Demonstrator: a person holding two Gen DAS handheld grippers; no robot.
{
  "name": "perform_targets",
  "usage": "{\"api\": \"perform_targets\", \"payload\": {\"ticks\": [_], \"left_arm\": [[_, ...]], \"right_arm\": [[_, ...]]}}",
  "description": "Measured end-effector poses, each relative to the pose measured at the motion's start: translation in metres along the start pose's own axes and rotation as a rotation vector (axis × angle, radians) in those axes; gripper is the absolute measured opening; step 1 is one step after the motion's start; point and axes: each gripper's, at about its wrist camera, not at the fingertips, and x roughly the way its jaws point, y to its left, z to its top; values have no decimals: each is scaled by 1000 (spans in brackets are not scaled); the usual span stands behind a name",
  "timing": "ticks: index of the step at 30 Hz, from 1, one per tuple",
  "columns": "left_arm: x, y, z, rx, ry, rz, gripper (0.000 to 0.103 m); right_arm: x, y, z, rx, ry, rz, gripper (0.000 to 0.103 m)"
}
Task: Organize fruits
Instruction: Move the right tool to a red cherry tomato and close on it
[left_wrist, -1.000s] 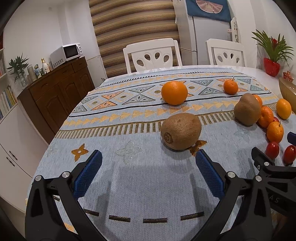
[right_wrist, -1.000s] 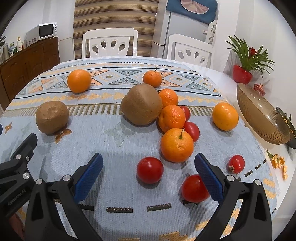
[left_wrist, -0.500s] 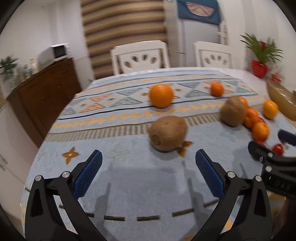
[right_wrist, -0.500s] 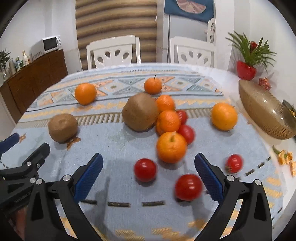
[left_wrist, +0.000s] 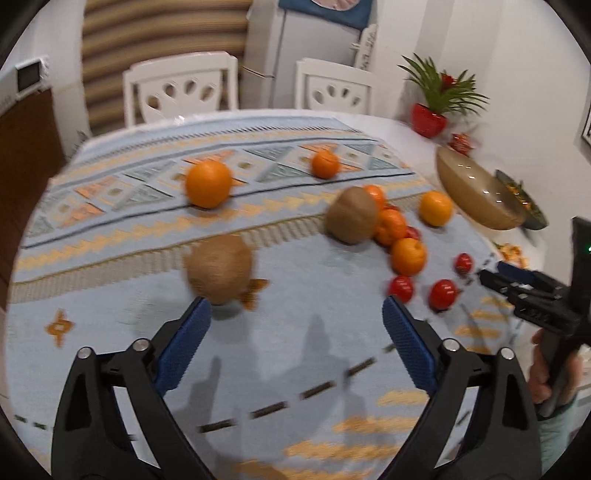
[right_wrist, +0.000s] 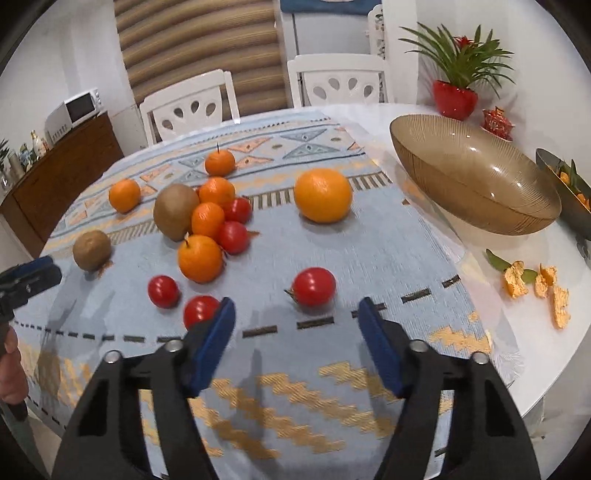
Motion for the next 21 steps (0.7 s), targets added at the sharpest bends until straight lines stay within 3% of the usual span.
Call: {"api": "perform_targets", "payload": {"ticks": [4,7,14,21], "left_arm": [[25,-37,1,71,53,-57,77],[46,-60,1,133,108,-78,57],[77,-75,4,136,161,-109,54],[88,-79,4,144,176,-108,42]], "right_arm": [[10,0,-1,-25,39,5,42],[16,-1,0,-38,45,-8,42],[27,-10,7,-37,60,-2,43],[40,-6,11,-49,69,-3,42]]}}
